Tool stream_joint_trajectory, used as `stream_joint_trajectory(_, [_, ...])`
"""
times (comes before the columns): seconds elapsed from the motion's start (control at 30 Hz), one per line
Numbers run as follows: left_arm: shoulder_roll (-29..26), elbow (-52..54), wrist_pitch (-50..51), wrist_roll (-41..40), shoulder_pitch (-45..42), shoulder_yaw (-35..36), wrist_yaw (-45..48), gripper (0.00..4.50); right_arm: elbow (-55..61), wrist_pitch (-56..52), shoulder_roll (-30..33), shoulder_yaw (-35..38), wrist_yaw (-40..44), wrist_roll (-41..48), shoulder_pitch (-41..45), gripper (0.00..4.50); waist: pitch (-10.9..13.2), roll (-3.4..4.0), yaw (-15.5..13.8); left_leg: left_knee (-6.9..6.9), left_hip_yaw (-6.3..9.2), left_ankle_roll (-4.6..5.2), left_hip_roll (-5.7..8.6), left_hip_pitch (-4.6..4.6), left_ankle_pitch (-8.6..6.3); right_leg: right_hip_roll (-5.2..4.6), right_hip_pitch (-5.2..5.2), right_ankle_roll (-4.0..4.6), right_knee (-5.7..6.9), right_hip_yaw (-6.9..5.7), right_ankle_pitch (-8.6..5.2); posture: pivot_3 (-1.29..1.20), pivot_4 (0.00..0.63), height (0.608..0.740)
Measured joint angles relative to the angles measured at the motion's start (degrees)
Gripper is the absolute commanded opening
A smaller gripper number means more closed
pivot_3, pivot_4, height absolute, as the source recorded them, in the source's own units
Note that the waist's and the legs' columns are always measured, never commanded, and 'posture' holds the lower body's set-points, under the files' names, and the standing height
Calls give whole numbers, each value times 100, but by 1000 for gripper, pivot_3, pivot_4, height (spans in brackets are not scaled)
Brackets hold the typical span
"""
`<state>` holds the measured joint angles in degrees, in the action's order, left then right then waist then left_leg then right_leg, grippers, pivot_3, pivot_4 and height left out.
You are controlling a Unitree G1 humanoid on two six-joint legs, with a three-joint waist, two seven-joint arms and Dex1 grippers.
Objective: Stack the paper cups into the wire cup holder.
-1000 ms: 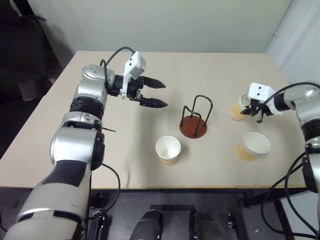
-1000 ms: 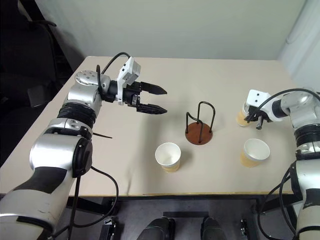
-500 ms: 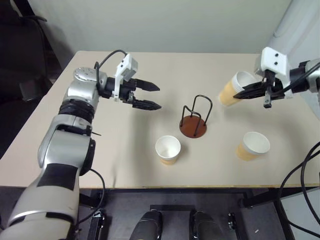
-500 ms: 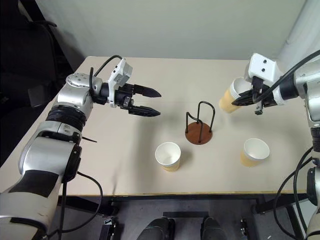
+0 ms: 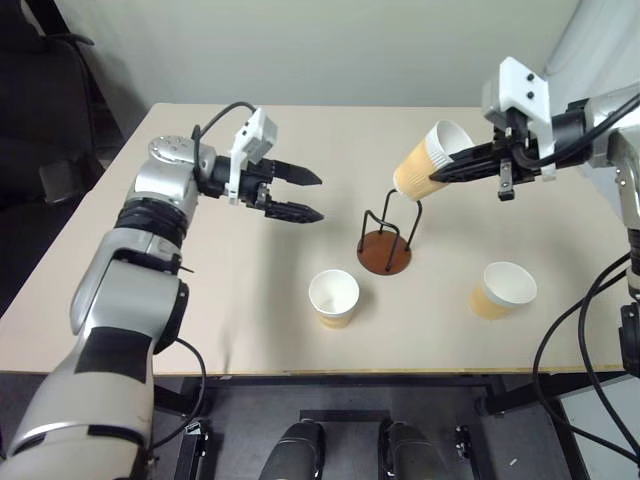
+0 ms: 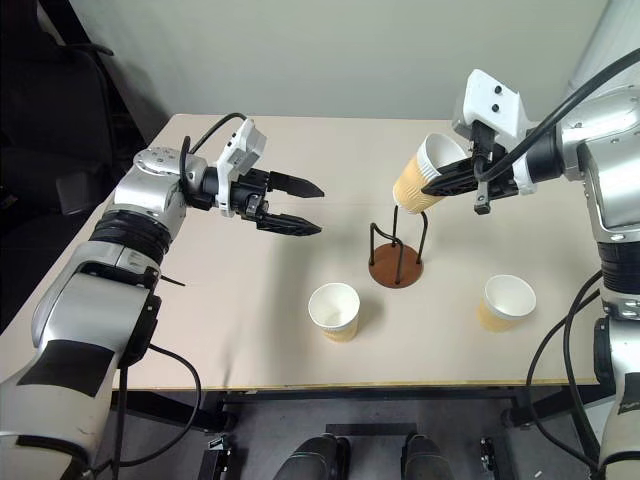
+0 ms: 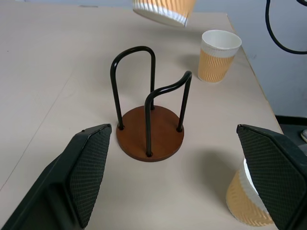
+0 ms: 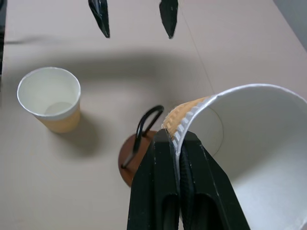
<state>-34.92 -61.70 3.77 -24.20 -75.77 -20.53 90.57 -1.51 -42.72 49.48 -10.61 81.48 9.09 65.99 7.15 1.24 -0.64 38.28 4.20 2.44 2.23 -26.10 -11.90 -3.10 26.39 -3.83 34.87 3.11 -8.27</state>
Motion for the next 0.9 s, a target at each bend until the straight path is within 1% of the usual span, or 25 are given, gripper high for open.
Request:
stream_joint_trajectory(0.07, [-36,2,4,-59,-2,1,0,4500,-8,24,-50,-38,-21,15,0,40,0,0,4,0,-4,0,1,0,0,5,1,1,1,-2,-2,0,150,740])
stream_joint_trajectory(0.1, [-53,2,15,-70,-3,5,1,4500,-12,53,-94,-67,-39,18,-2,40,0,0,-5,1,7,-1,-3,-2,0,-8,0,0,1,5,-3,0,150,740])
stream_joint_trajectory(0.17, [-86,1,52,-102,-19,45,2,4500,-17,104,-183,-160,-80,22,-7,40,0,0,10,-2,-3,-2,1,0,1,8,4,5,3,-1,-6,0,150,740])
stream_joint_trajectory(0.23, [-130,1,121,-146,-72,135,3,4500,-24,112,-249,-198,-123,36,-24,40,0,0,6,0,9,-4,-6,-6,2,-7,5,4,3,3,-8,0,150,740])
stream_joint_trajectory(0.33, [-217,1,157,-167,-144,218,4,4500,-25,126,-327,-205,-155,64,-43,40,0,-1,12,-2,-4,-3,-1,-4,2,6,7,9,5,-2,-14,0,150,740])
stream_joint_trajectory(0.4, [-235,2,168,-168,-165,266,4,4500,-25,166,-397,-219,-173,75,-97,40,-1,-2,6,-2,5,-3,-5,-3,2,-8,5,8,5,3,-17,0,150,740])
stream_joint_trajectory(0.43, [-237,2,171,-168,-165,273,5,4500,-26,177,-418,-233,-181,75,-125,40,0,-1,13,-3,-6,-2,-1,-4,2,5,5,11,6,-4,-19,0,150,740])
stream_joint_trajectory(0.53, [-240,2,195,-168,-165,315,5,4500,-41,246,-473,-363,-216,72,-213,40,-1,-1,11,-1,4,-3,-6,-8,3,-9,6,10,6,4,-19,0,150,740])
stream_joint_trajectory(0.6, [-241,2,228,-167,-164,349,6,4500,-73,332,-484,-419,-228,63,-265,40,-1,-2,9,-1,6,-4,-6,-8,3,-13,7,6,5,2,-17,0,150,740])
stream_joint_trajectory(0.63, [-244,2,236,-167,-164,356,6,4500,-84,369,-486,-432,-229,57,-271,40,-1,-2,18,-4,-6,-3,-1,-6,3,1,8,9,7,-4,-19,0,150,740])
stream_joint_trajectory(0.7, [-246,2,264,-165,-164,381,6,4500,-91,550,-472,-487,-228,-16,-316,40,-2,-3,13,-1,6,-3,-9,-7,3,-12,5,7,6,0,-18,0,150,740])
stream_joint_trajectory(0.9, [-250,3,303,-162,-164,405,7,4500,-226,845,-449,-670,-229,-185,-472,40,-1,-3,26,0,2,-3,-7,-7,3,-9,6,6,7,0,-17,0,150,740])
